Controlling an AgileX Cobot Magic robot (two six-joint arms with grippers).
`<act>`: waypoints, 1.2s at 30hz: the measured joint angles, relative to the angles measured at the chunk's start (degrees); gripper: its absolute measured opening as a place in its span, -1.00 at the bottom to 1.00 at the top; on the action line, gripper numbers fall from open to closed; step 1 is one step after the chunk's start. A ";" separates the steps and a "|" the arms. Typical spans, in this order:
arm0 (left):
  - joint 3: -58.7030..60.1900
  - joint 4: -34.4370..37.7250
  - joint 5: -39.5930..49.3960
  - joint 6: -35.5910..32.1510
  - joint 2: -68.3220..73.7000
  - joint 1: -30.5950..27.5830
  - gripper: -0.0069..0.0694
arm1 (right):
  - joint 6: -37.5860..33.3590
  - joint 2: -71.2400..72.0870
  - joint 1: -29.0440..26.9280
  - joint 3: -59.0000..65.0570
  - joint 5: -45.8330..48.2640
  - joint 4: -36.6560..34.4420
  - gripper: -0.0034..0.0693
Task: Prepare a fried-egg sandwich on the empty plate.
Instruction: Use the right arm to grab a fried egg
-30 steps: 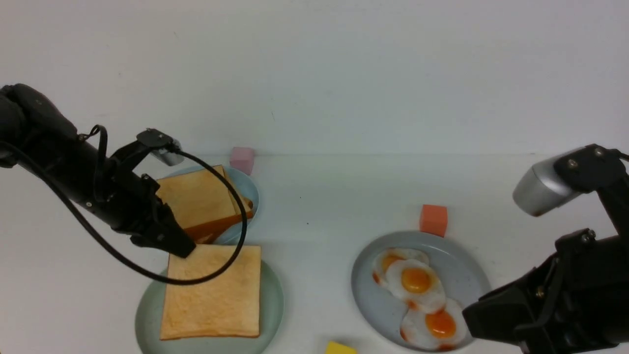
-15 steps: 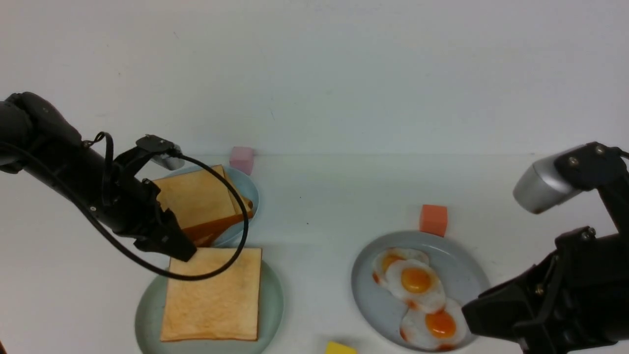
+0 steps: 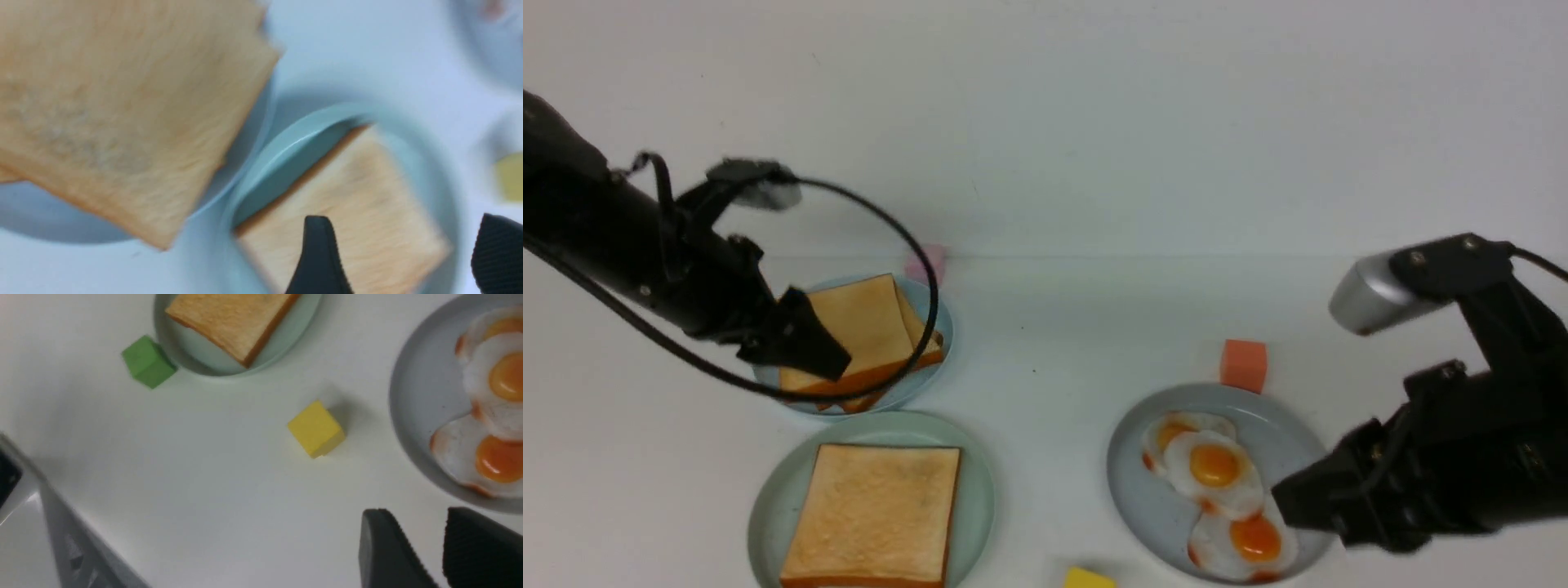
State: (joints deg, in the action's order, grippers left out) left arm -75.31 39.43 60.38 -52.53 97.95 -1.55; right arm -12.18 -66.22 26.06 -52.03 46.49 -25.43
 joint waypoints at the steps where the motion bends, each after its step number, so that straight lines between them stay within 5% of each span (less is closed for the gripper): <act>1: 0.00 0.55 0.29 0.58 -1.63 0.79 0.44 | 1.33 -1.97 -1.40 -1.19 0.00 0.73 -0.20; 6: 0.00 -0.53 2.17 3.35 -10.20 7.74 0.30 | 3.55 -11.00 -7.92 -6.35 0.64 1.93 -0.18; 10: 0.00 -8.24 2.61 10.69 -16.14 16.30 0.04 | 2.21 -19.67 -12.30 -9.65 1.10 1.13 -0.17; 13: 0.52 -14.09 2.81 21.98 -19.29 22.51 -0.28 | -2.67 -27.49 -15.27 -12.07 1.63 -1.89 -0.17; 18: 4.39 -16.09 1.30 31.55 -22.93 26.39 -0.58 | -11.76 -35.39 -19.51 -16.31 3.45 -8.25 -0.17; 25: 16.86 -16.74 -6.76 31.99 -31.66 27.87 -0.72 | -28.00 -43.49 -24.08 -17.93 6.14 -22.60 -0.14; 36: 21.12 -16.90 -8.23 32.14 -35.41 27.87 -0.73 | -34.88 -49.72 -24.30 -18.04 5.83 -26.99 -0.02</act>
State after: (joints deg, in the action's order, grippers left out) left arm -54.19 22.53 52.15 -20.40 62.54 26.32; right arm -47.07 -115.94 1.76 -70.06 52.32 -52.41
